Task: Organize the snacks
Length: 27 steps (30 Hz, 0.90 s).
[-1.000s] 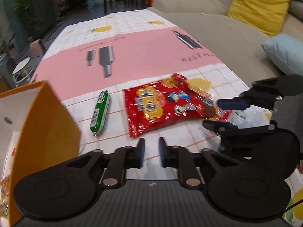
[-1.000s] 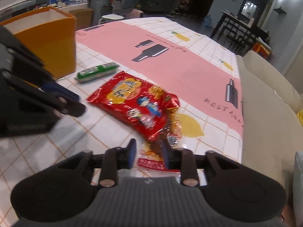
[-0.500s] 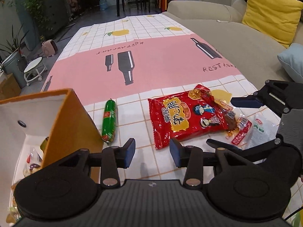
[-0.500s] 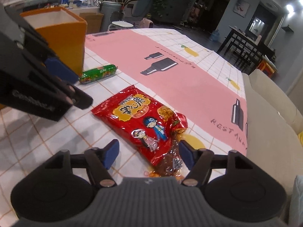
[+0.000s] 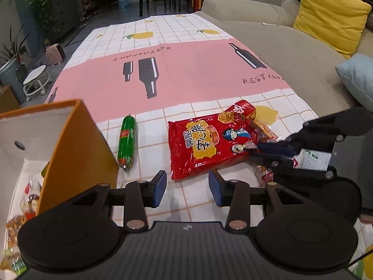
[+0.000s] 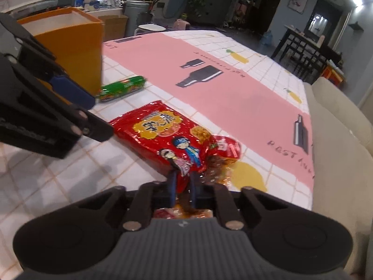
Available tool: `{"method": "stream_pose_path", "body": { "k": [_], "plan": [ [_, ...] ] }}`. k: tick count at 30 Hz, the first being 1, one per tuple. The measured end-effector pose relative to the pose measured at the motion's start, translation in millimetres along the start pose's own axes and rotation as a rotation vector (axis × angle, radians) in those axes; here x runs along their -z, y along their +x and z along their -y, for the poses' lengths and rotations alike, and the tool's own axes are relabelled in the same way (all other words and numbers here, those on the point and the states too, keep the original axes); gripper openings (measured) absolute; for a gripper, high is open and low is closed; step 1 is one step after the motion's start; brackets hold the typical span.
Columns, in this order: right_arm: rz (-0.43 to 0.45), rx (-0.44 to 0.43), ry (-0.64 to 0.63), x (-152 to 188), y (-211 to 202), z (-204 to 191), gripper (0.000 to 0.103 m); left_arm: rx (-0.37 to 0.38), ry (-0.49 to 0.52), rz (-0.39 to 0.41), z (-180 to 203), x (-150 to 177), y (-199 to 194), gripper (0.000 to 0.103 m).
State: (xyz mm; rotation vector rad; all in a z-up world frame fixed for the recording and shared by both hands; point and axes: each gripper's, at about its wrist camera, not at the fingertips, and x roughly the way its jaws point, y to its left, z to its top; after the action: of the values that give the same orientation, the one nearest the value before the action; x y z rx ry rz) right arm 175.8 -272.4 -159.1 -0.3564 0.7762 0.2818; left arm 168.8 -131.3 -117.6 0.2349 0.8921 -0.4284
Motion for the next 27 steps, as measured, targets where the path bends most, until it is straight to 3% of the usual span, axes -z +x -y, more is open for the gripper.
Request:
{"method": "stream_pose_path", "body": {
  "k": [5, 14, 21, 22, 26, 27],
  "plan": [
    [-0.014, -0.036, 0.022, 0, -20, -19, 0.003, 0.014, -0.06, -0.01, -5, 9, -14, 0.049],
    [-0.129, -0.156, 0.205, 12, -50, -42, 0.004, 0.059, -0.205, -0.066, -10, 36, -32, 0.052],
    [-0.138, -0.197, 0.23, 28, -70, -57, 0.026, 0.071, -0.335, -0.108, -18, 53, -39, 0.07],
    [-0.136, -0.181, 0.238, 30, -73, -56, 0.034, 0.071, -0.362, -0.11, -20, 55, -41, 0.073],
    [-0.133, -0.071, 0.32, 39, -79, -35, 0.042, 0.063, -0.416, -0.096, -25, 59, -42, 0.077],
    [-0.135, -0.043, 0.351, 41, -79, -29, 0.048, 0.058, -0.41, -0.091, -25, 58, -41, 0.078]
  ]
}}
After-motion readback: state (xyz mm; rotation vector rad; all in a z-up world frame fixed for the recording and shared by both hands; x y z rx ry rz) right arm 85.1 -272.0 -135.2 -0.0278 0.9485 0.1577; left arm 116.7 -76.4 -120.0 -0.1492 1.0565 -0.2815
